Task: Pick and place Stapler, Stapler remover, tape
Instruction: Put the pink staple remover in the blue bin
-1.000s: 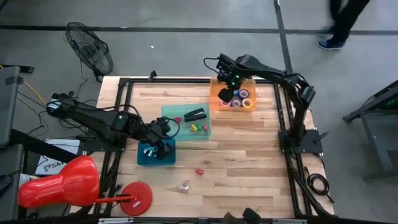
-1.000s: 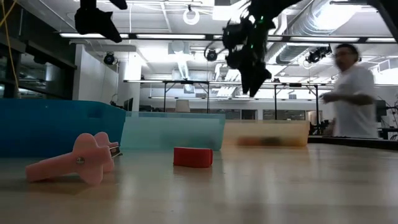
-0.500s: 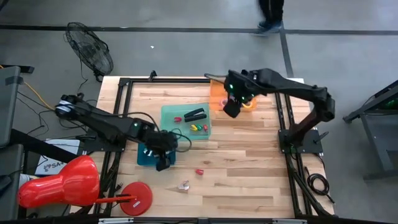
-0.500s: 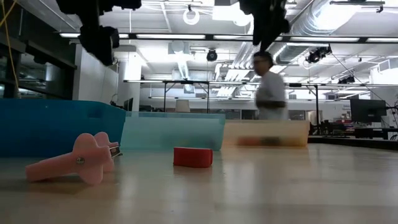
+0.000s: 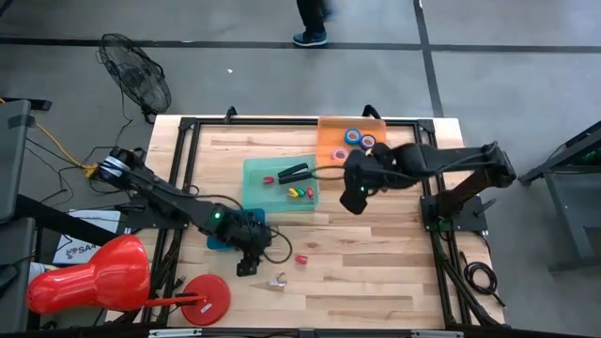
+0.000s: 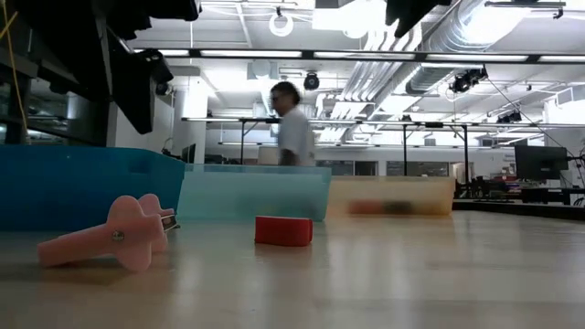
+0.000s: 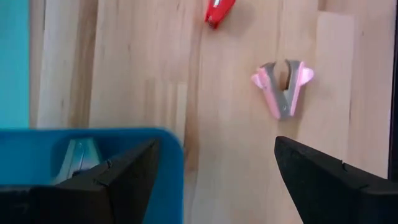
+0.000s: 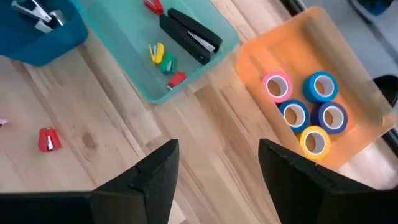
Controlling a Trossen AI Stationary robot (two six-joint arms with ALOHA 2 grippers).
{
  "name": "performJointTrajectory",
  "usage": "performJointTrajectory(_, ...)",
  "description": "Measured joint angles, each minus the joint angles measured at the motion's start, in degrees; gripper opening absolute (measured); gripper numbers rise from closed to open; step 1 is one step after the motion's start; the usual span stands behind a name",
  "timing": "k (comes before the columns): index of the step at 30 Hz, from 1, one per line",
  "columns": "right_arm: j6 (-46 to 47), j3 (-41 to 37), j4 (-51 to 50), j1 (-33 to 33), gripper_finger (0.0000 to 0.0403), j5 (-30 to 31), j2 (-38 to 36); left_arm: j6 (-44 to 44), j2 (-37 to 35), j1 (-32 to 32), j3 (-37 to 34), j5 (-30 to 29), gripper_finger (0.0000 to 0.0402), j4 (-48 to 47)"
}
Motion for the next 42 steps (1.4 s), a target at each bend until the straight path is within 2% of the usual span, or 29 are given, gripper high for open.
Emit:
performJointTrajectory(4, 2.2, 0.0, 0.0, 4.2, 0.0211, 3.3, 0.0, 0.0, 2.3, -2.2, 0.0, -2.3, 0.0311, 2.8)
performJointTrajectory(12, 4.1, 0.0, 0.2, 10.5, 0.0211, 8.2, 0.0, -4.4, 5.9, -5.8, 0.0, -2.1, 0.0311, 8.0)
performJointTrajectory(16, 3.4, 0.0, 0.2, 12.2, 0.0211, 8.5, 0.0, -5.0, 7.6, -8.0, 0.0, -3.0, 0.0311, 10.8)
performJointTrajectory(22, -0.1, 0.0, 0.2, 13.4, 0.0211, 8.8, 0.0, -5.4, 11.3, -10.5, 0.0, -3.2, 0.0311, 15.0)
performJointTrajectory(27, -0.7, 0.0, 0.2, 13.5, 0.0211, 9.9, 0.0, -10.5, 13.7, -10.4, 0.0, -3.8, 0.0311, 18.2)
performJointTrajectory(33, -3.7, 0.0, 0.7, 13.5, 0.0211, 12.1, 0.1, -11.0, 14.9, -10.4, 0.0, -8.5, 0.0311, 19.9)
performJointTrajectory(42, -5.5, 0.0, 0.7, 13.5, 0.0211, 12.7, 0.1, -10.4, 17.0, -10.8, 0.0, -5.3, 0.0311, 22.1)
